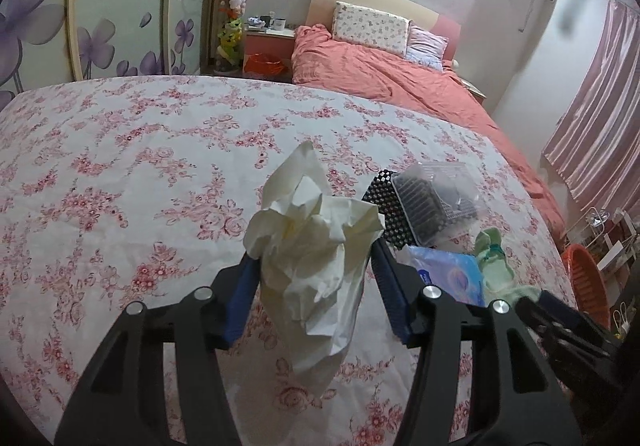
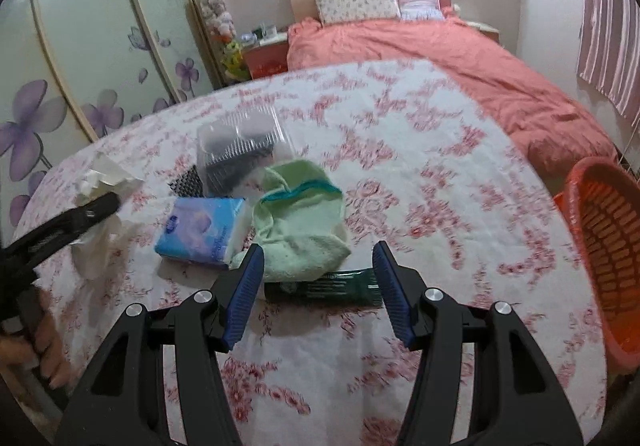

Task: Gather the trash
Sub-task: 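Grasp the light green cloth with the right tool while the left tool holds the tissue, then carry tissue and green cloth to the orange basket and open both tools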

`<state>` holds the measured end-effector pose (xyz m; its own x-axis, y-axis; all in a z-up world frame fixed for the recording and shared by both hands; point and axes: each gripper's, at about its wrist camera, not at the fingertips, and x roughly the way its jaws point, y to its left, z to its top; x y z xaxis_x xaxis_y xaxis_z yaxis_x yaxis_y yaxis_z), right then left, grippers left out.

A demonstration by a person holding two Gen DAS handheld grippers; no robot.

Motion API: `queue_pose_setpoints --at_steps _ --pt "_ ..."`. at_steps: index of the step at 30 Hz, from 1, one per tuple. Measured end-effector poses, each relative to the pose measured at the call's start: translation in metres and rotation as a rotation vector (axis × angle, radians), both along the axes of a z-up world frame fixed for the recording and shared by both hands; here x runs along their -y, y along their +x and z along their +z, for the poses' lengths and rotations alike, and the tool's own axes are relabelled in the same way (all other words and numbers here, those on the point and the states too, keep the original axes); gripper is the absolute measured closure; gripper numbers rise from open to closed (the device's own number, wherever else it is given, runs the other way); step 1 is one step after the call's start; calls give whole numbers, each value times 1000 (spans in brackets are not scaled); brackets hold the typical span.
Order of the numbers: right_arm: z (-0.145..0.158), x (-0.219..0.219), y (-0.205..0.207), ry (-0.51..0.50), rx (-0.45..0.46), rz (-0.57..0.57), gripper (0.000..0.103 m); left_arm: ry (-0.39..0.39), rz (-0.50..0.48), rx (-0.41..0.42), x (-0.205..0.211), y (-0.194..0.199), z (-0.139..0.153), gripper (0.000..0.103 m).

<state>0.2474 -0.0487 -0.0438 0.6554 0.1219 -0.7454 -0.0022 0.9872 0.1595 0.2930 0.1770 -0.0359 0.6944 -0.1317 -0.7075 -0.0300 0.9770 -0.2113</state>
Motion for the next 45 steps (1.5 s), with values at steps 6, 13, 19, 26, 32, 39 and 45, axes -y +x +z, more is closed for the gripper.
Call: queue_pose_setpoints --at_steps 6,13,19,26,32,39,45 --pt "-1 -5 2 7 -3 29 92 0 -6 9 -3 -6 4 48" --pt "14 -2 -8 21 74 38 97 -5 -14 21 -1 -12 9 48" --pt "41 12 -18 26 161 14 97 -6 -33 41 7 -19 19 48" --pt "68 34 -37 2 246 -35 97 -11 -65 66 23 -31 33 48" --pt "79 58 -55 -1 287 -77 97 -16 -121 87 48 -42 45 48" --pt "80 80 -72 -4 311 -109 97 -29 -212 109 87 -53 57 48" --pt "86 100 -85 9 344 -149 97 -44 -285 116 119 -59 63 48"
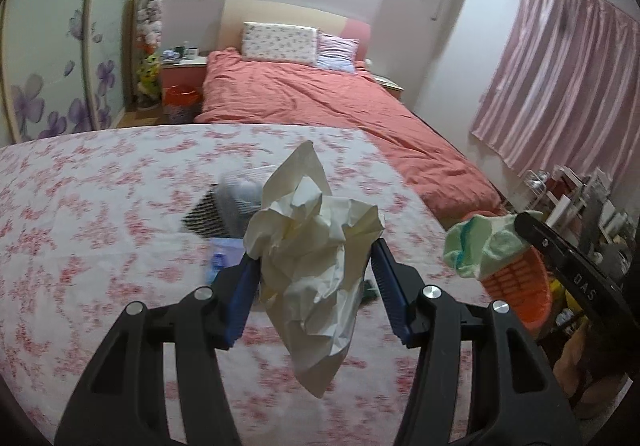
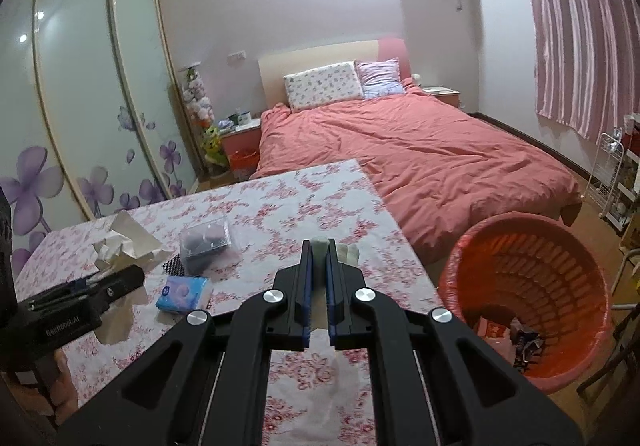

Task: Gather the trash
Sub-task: 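Carry tissue and green cloth to the orange basket and open both tools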

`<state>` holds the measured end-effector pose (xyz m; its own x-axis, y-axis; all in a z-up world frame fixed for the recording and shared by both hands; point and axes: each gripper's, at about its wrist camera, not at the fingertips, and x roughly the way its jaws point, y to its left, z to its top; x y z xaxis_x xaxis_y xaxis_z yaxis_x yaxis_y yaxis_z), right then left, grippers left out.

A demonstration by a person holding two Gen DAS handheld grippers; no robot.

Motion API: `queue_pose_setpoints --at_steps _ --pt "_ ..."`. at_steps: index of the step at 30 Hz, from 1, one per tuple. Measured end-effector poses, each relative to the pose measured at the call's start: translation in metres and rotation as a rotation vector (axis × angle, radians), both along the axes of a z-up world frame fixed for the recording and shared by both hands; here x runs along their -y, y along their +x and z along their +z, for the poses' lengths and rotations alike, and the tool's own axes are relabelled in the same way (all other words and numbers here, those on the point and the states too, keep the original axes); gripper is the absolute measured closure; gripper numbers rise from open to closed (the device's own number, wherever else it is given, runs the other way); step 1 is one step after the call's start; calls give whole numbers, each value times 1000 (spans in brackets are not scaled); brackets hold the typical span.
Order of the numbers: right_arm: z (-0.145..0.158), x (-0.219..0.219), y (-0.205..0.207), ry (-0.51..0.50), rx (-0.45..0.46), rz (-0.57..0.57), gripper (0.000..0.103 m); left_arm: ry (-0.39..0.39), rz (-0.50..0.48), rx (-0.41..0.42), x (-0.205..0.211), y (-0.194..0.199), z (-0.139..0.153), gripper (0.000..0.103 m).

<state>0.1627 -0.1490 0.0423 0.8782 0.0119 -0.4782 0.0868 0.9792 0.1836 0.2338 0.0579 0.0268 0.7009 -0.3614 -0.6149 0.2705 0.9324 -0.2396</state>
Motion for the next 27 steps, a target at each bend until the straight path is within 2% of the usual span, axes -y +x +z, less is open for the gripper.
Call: queue_pose_setpoints --at_steps 12,27 --pt "22 61 -33 14 103 -146 97 -44 -140 23 74 -6 16 48" --pt "1 142 -48 55 94 -296 97 -65 -356 -16 204 -11 2 48"
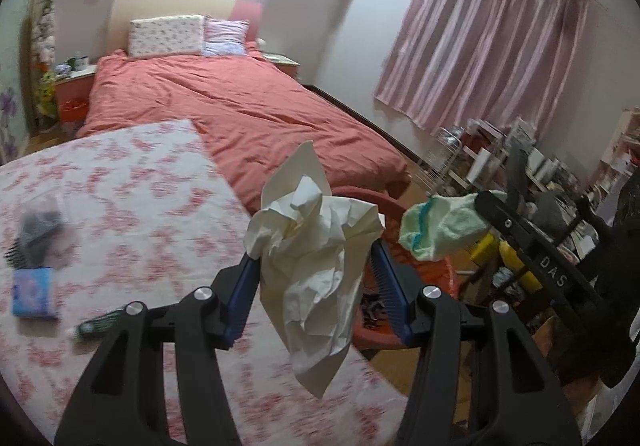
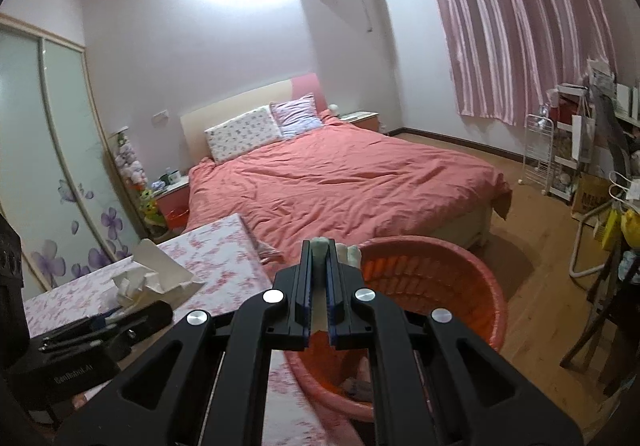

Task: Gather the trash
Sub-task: 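Carry tissue and green cloth to the orange basket and open both tools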

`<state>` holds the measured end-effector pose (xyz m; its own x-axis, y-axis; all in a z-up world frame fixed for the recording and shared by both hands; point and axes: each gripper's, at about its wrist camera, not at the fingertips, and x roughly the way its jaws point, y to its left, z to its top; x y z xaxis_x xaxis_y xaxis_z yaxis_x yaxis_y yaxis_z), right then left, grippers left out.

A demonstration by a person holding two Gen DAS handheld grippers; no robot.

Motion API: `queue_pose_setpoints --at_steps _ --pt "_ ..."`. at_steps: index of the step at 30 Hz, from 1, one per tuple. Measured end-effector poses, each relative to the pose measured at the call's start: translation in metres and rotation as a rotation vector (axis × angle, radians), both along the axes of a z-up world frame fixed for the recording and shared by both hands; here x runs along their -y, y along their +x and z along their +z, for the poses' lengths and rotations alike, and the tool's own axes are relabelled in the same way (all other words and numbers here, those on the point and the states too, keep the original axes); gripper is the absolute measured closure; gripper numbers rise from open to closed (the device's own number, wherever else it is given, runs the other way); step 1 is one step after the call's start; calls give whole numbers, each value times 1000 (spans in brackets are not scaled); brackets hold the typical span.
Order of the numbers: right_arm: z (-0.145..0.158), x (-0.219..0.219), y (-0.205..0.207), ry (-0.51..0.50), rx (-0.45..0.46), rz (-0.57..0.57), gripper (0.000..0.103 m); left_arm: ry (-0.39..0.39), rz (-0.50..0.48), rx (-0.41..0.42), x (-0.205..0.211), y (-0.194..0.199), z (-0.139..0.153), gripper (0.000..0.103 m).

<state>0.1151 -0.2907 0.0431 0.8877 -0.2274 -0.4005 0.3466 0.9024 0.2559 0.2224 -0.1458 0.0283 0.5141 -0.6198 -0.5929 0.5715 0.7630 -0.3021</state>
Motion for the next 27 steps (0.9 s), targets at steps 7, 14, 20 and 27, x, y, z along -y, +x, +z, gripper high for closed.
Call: queue_pose_setpoints --at_steps 7,14,20,27 --pt "-11 32 -5 43 14 -37 97 14 -76 -17 50 -1 -17 48" --pt "-24 52 0 78 3 -61 97 39 -116 -43 87 4 -37 48" --pt "-37 71 9 128 -29 -71 94 79 -123 -77 112 15 -57 39" --pt "-52 77 8 150 -67 -80 65 108 -87 -134 106 30 -80 31"
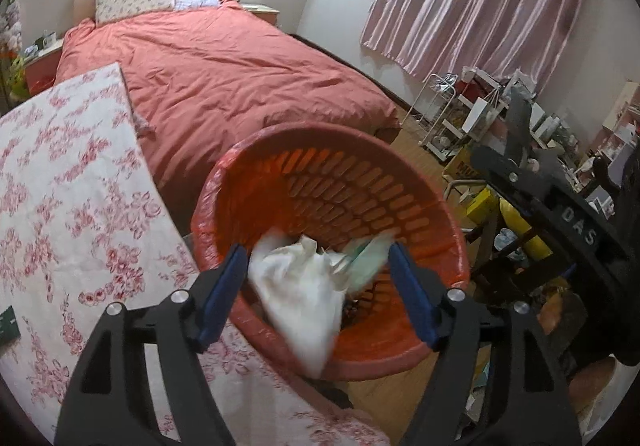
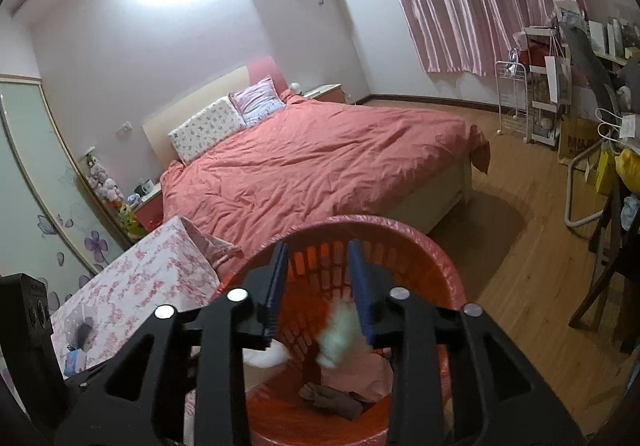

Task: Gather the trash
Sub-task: 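Carry tissue and green cloth to the orange basket and open both tools, then return the right tool to the bed and grasp the green tube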

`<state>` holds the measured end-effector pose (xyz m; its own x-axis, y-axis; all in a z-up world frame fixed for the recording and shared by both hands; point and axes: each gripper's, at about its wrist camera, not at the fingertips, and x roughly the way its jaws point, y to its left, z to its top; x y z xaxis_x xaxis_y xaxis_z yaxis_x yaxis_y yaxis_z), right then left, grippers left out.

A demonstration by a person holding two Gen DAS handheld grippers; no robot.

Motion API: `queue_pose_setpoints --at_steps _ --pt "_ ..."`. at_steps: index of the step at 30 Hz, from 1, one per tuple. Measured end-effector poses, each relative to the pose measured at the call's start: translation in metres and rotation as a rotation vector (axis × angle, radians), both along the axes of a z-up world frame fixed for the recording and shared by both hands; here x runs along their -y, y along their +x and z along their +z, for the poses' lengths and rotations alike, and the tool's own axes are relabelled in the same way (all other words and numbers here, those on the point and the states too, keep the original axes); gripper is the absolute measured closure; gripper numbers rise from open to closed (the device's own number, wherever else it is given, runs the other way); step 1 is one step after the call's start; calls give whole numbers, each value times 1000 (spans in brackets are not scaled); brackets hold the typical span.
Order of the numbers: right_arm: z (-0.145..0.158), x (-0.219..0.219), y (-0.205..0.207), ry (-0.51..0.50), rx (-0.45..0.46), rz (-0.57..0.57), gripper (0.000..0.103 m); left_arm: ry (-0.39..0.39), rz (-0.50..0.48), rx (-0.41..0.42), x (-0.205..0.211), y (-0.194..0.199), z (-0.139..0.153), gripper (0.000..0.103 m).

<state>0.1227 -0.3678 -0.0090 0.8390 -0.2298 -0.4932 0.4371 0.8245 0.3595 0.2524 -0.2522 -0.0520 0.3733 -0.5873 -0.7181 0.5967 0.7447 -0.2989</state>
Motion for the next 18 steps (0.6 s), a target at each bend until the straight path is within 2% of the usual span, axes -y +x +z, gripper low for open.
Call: queue_pose_setpoints --at_steps 8,18 --pt "4 -7 -4 -20 -31 -1 62 48 61 30 -33 2 2 29" --pt "17 -54 4 -66 -48 96 59 107 234 52 -134 6 10 27"
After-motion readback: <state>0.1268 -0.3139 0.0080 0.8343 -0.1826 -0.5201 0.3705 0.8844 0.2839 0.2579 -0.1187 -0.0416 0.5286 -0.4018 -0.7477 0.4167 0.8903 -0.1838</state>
